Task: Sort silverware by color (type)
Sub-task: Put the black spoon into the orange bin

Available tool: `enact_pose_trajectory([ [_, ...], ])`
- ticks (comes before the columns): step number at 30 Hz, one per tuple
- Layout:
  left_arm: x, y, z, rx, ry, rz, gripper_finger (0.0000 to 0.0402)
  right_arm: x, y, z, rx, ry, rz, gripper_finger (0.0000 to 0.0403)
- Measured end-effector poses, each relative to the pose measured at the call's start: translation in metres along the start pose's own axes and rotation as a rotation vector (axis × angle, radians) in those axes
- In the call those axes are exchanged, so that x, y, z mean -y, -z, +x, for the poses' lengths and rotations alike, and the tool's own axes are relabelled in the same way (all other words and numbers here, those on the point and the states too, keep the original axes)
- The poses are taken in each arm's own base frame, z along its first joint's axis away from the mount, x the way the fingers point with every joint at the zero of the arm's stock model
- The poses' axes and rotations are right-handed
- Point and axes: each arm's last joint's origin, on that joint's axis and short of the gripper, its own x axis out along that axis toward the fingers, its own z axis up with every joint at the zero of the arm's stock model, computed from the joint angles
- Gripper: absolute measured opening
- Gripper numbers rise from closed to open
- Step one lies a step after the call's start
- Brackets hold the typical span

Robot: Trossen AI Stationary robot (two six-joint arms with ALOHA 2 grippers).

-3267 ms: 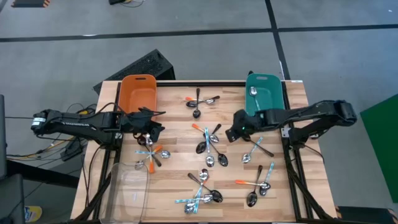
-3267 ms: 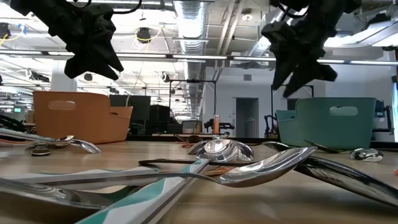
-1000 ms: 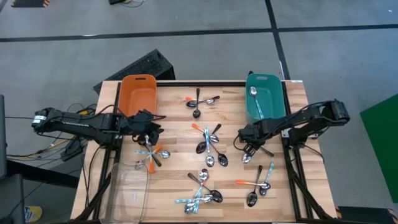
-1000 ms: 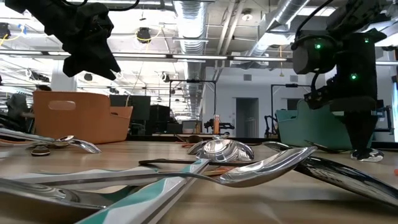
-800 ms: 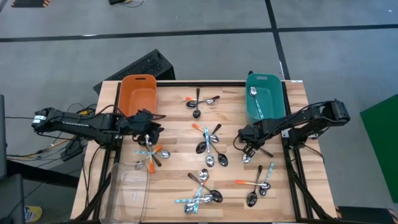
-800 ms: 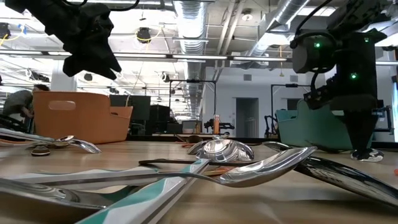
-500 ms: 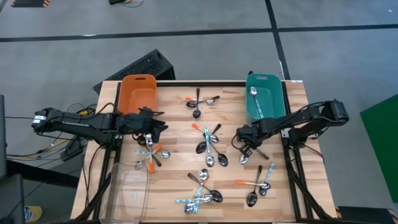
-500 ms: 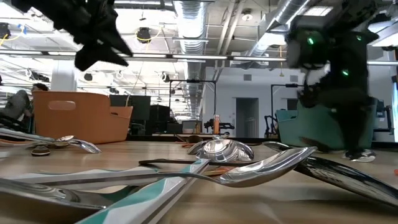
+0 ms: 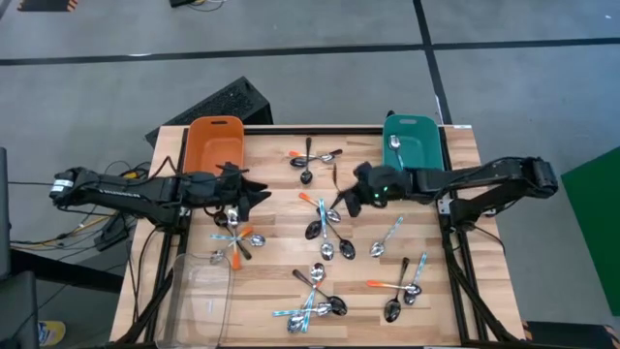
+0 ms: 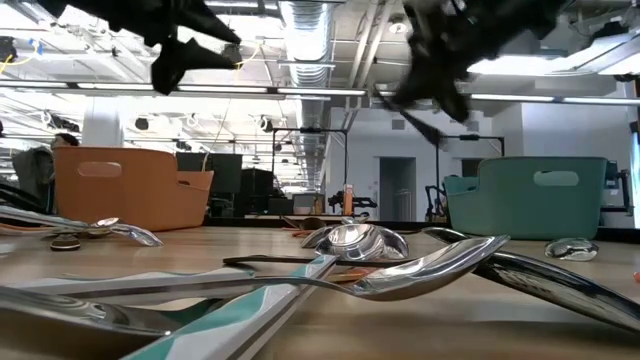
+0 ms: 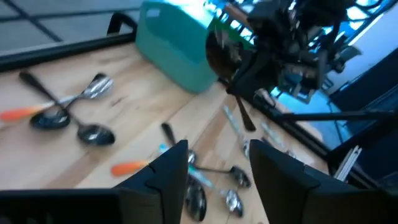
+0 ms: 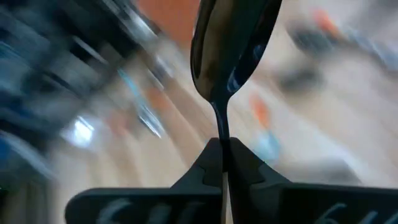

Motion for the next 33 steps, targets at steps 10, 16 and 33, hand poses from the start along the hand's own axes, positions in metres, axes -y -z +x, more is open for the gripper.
enact_pose_trajectory([
  [10, 0.011, -0.008, 0.027, 0.183, 0.057, 0.042, 0.0214, -0.007, -0.031, -0.002, 0.223, -0.191, -0.127, 0.0014],
  [16, 0.018, -0.019, 0.045, 0.219, 0.172, 0.087, 0.0217, -0.016, -0.039, 0.004, 0.185, -0.336, -0.219, 0.0014],
  [33, 0.042, -0.057, 0.058, 0.227, 0.386, 0.219, 0.0217, -0.051, -0.07, 0.034, 0.031, -0.688, -0.356, 0.0013],
])
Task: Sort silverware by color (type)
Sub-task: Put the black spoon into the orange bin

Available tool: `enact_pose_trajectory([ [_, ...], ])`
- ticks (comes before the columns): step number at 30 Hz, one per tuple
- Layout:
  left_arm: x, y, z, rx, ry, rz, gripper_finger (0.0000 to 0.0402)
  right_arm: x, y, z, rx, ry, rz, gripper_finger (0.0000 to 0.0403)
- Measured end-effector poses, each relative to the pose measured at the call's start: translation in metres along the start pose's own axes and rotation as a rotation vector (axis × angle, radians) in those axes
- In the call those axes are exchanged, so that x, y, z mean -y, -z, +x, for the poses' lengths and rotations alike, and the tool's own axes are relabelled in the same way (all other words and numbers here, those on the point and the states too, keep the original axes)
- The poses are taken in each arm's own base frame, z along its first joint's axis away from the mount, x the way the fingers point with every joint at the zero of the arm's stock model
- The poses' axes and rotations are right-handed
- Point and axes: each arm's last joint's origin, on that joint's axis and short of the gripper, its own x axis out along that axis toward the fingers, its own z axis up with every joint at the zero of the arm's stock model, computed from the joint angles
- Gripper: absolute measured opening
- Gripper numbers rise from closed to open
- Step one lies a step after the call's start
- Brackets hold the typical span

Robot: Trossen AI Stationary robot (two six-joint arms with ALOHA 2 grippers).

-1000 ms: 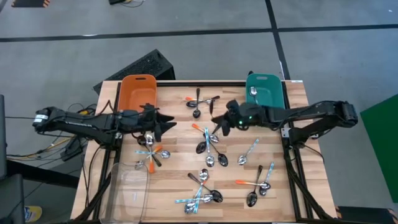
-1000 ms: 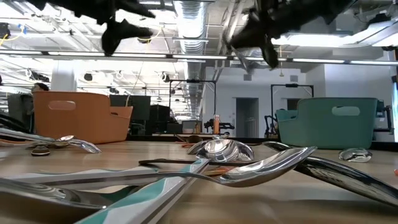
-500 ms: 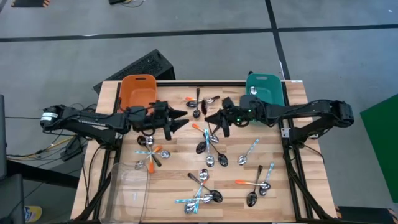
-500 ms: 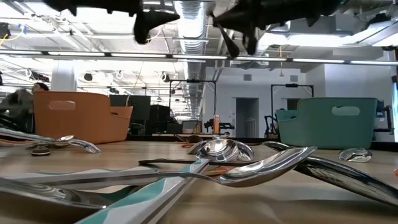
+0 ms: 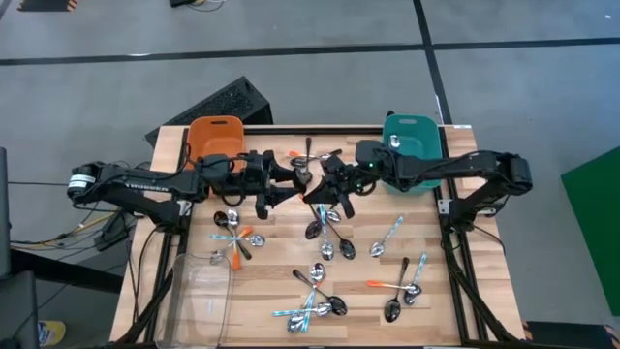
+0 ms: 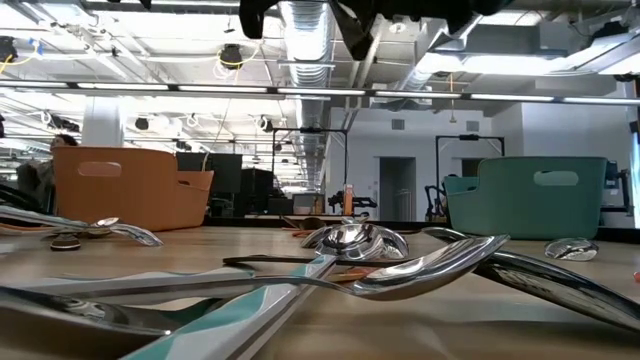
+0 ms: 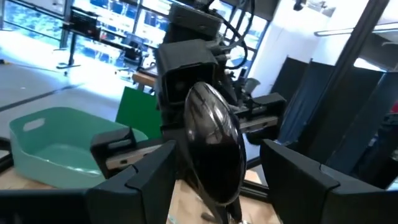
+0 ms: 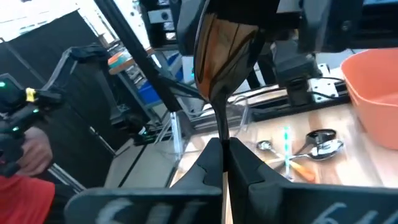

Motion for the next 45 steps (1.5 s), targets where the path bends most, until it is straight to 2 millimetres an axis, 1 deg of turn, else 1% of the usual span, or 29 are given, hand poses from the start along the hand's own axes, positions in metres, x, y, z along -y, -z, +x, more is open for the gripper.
enact_pose_trajectory([
  [6, -0.001, -0.002, 0.0, -0.001, 0.022, 0.0, 0.0214, -0.002, -0.004, 0.0, 0.003, -0.028, -0.026, 0.0012],
  [9, 0.0, -0.003, 0.0, -0.001, 0.064, -0.001, 0.0197, -0.003, -0.004, 0.0, -0.003, -0.043, -0.027, 0.0012],
  [13, 0.001, -0.005, 0.0, 0.006, 0.12, 0.004, 0.0147, -0.003, -0.003, 0.0, -0.014, -0.051, -0.027, 0.0012],
  [20, -0.003, -0.008, -0.001, -0.01, 0.207, -0.005, 0.0026, -0.004, -0.002, 0.001, -0.024, -0.052, -0.023, 0.0014],
  [21, -0.004, -0.009, -0.002, -0.013, 0.215, -0.011, 0.0015, -0.004, -0.002, 0.0, -0.024, -0.051, -0.027, 0.0014],
  [27, -0.008, -0.01, -0.002, -0.023, 0.214, -0.068, 0.0006, -0.003, -0.001, 0.0, -0.034, -0.036, -0.013, 0.0027],
  [30, -0.011, -0.008, -0.002, -0.047, 0.192, -0.081, 0.0002, 0.001, 0.003, 0.0, -0.045, 0.042, 0.014, 0.0049],
  [33, -0.015, -0.008, -0.007, -0.075, 0.145, -0.101, 0.0001, 0.007, 0.006, -0.002, -0.062, 0.136, 0.045, 0.0075],
  [38, -0.02, -0.01, -0.024, -0.155, 0.012, -0.137, 0.0, 0.017, 0.013, -0.006, -0.096, 0.317, 0.102, 0.0113],
  [42, -0.021, -0.014, -0.047, -0.208, -0.119, -0.151, 0.0, 0.026, 0.017, -0.013, -0.127, 0.421, 0.178, 0.0135],
  [45, -0.021, -0.014, -0.066, -0.262, -0.23, -0.184, 0.0, 0.032, 0.02, -0.018, -0.155, 0.466, 0.225, 0.0144],
])
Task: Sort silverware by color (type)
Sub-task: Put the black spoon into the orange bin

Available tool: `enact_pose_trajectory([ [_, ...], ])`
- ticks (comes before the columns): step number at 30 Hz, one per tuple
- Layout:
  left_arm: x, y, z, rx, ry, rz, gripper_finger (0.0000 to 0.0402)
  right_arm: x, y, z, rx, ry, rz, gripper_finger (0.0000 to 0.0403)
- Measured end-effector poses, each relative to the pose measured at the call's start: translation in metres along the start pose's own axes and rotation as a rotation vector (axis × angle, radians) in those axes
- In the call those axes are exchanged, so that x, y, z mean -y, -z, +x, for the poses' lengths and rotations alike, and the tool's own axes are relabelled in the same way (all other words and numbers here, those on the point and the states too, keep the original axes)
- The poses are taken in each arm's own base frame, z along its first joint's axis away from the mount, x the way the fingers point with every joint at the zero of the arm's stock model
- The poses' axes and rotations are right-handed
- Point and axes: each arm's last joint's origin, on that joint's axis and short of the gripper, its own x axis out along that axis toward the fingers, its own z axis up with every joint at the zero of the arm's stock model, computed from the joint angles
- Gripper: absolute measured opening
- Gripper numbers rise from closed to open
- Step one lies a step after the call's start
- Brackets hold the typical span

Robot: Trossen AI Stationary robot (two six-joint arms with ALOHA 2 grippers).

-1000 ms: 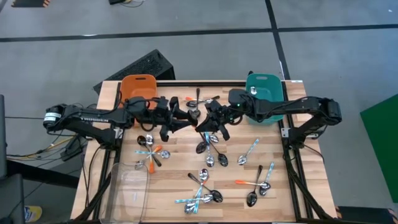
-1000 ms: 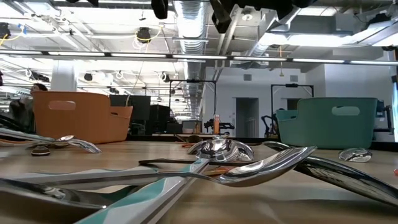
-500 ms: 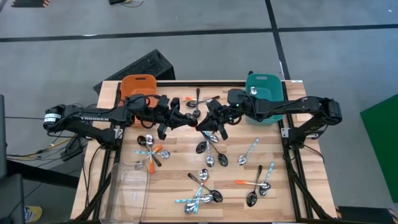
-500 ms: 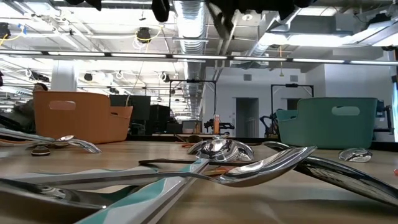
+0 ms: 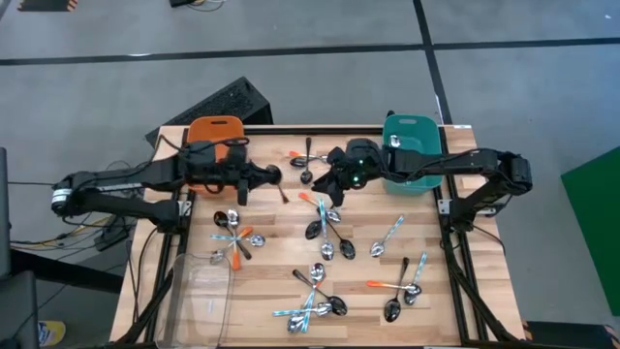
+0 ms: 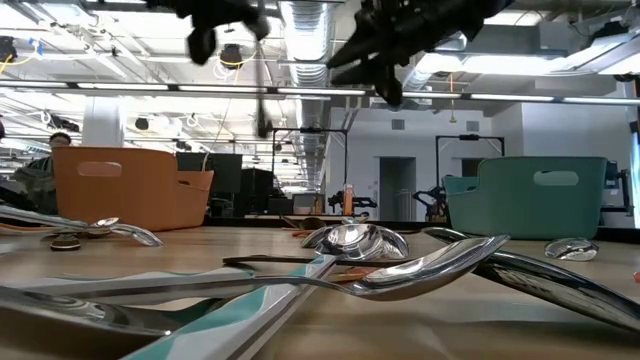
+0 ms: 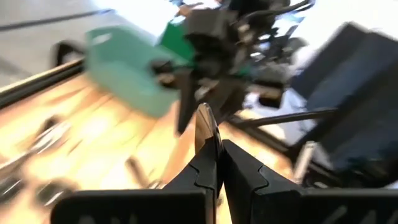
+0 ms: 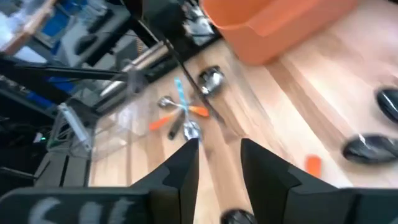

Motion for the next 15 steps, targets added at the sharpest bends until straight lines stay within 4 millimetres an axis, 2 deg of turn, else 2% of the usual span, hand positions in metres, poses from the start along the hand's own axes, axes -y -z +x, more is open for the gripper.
enact_pose_trajectory([
  [3, -0.005, 0.005, -0.019, -0.033, -0.103, -0.079, 0.0, 0.007, 0.0, -0.001, -0.023, 0.031, 0.016, 0.0145],
  [9, -0.01, 0.006, -0.053, 0.009, -0.264, -0.174, 0.0, 0.016, -0.003, -0.004, -0.015, 0.055, 0.033, 0.0139],
  [15, -0.007, -0.012, -0.085, -0.007, -0.494, -0.149, 0.0, 0.02, -0.005, -0.005, -0.011, 0.061, 0.036, 0.0139],
])
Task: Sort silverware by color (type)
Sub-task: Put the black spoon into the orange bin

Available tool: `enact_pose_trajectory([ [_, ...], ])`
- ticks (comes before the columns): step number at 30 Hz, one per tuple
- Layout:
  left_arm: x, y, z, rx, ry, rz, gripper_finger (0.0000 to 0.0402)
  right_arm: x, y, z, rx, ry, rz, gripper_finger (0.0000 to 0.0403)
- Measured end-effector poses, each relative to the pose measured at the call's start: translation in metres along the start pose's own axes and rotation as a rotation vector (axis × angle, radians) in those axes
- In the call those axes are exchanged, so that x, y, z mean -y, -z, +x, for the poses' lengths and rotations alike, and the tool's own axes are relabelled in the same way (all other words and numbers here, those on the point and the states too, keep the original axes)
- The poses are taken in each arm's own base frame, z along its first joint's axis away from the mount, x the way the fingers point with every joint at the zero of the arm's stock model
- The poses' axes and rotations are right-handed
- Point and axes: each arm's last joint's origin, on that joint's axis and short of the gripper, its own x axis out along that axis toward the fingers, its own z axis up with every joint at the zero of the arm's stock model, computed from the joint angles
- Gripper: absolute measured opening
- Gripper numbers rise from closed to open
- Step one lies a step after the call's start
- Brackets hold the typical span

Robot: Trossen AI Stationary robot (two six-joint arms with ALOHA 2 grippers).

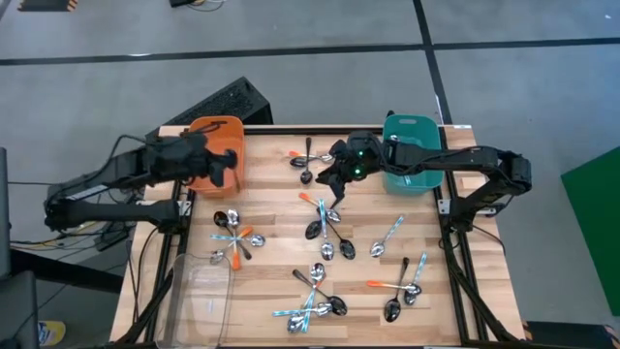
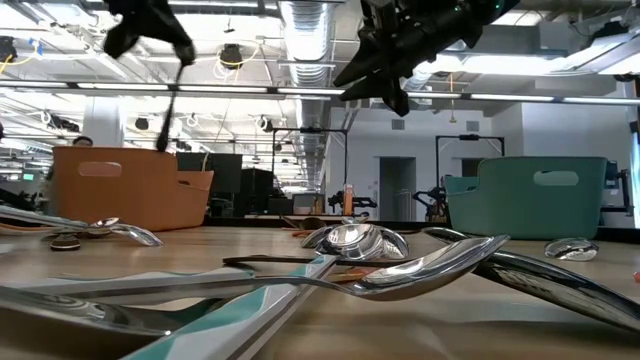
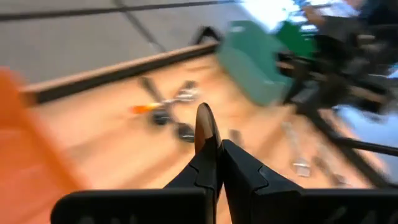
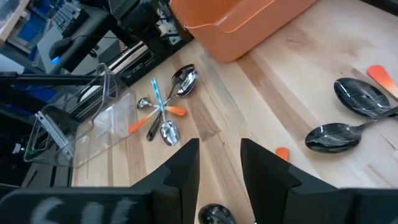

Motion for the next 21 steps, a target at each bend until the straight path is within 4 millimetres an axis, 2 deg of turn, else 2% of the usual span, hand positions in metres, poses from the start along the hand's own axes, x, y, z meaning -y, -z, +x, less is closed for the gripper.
enact_pose_trajectory([
  [4, -0.001, -0.019, -0.011, 0.041, -0.143, 0.058, 0.0, 0.0, 0.0, 0.0, -0.001, -0.001, 0.0, 0.0139],
  [8, 0.001, -0.037, -0.008, 0.059, -0.203, 0.13, 0.0, 0.0, 0.001, 0.0, -0.007, 0.001, 0.001, 0.0138],
  [11, -0.002, -0.042, 0.005, 0.026, -0.263, 0.147, 0.0, 0.001, 0.002, 0.0, -0.023, 0.008, 0.006, 0.0138],
  [14, -0.011, -0.04, 0.024, -0.076, -0.368, 0.154, 0.0, 0.002, 0.005, 0.0, -0.052, 0.023, 0.041, 0.0138],
  [21, -0.044, -0.036, 0.061, -0.314, -0.634, 0.003, 0.0004, 0.007, 0.018, -0.005, -0.181, 0.094, 0.1, 0.0138],
])
